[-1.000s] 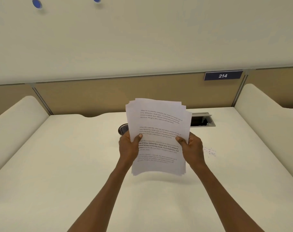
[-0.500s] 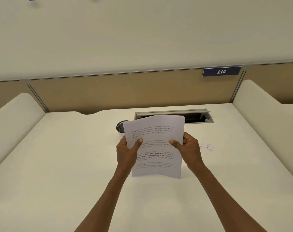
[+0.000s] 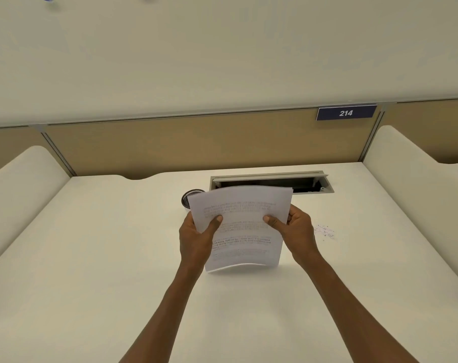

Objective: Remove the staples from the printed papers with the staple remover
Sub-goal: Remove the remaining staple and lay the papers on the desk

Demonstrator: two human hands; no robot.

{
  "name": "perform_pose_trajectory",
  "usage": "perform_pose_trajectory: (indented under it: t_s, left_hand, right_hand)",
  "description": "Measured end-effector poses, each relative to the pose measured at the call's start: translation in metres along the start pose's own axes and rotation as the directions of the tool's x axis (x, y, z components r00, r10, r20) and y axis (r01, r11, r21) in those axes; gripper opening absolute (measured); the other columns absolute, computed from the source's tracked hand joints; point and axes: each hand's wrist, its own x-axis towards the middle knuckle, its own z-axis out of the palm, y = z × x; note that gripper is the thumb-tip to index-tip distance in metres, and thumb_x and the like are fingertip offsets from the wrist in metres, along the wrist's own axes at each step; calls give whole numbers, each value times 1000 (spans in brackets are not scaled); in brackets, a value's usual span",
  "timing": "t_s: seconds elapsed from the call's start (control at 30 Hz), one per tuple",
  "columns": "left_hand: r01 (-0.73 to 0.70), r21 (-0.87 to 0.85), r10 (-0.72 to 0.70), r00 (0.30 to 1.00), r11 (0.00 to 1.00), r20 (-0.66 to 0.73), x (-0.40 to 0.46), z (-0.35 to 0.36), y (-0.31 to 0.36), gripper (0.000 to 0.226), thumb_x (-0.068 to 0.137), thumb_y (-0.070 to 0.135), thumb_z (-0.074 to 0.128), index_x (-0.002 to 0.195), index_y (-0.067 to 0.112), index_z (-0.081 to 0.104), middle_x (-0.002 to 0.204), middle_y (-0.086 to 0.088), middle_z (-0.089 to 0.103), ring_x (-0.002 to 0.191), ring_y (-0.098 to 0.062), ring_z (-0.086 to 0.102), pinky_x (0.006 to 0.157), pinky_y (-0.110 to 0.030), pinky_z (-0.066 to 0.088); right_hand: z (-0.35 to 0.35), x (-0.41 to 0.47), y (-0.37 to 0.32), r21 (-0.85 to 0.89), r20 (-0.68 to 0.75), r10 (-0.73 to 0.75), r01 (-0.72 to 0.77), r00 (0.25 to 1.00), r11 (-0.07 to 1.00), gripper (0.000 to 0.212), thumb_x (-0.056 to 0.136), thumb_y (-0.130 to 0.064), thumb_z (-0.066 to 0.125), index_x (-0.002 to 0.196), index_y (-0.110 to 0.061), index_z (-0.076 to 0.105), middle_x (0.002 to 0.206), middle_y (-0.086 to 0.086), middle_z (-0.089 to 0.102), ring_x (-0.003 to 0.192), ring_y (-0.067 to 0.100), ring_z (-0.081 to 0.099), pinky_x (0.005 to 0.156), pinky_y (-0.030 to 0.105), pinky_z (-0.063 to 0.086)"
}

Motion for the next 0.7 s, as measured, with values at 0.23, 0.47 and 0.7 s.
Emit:
perform_pose_trajectory:
  t_s: [0.23,0.47,0.7]
  left_hand:
    - [28,24,-28,1000,999,8,-6,-2,-10,25,90,20,74,114,21,68,104,5,76,91,-16,73,68,-25,60]
    - [110,55,-112,993,992,38,-13,-2,-26,22,90,17,75,111,21,71,103,7,78,95,-16,74,84,-44,61]
    - [141,78,-142,990,987,10,-24,1,-31,14,92,14,71,102,24,72,97,9,78,95,-17,73,81,-36,59]
  right_hand:
    - [5,-6,5,-36,18,50,-49,999,998,19,84,-14,73,93,-29,66,90,-12,72,78,10,70,58,17,54]
    - [5,-9,21,-47,31,108,-107,994,993,23,80,-13,77,98,-24,68,97,-5,74,86,20,71,66,22,57]
    - [4,-16,33,-54,10,142,-141,990,989,26,78,-9,79,101,-14,69,92,-4,72,80,11,67,56,10,49]
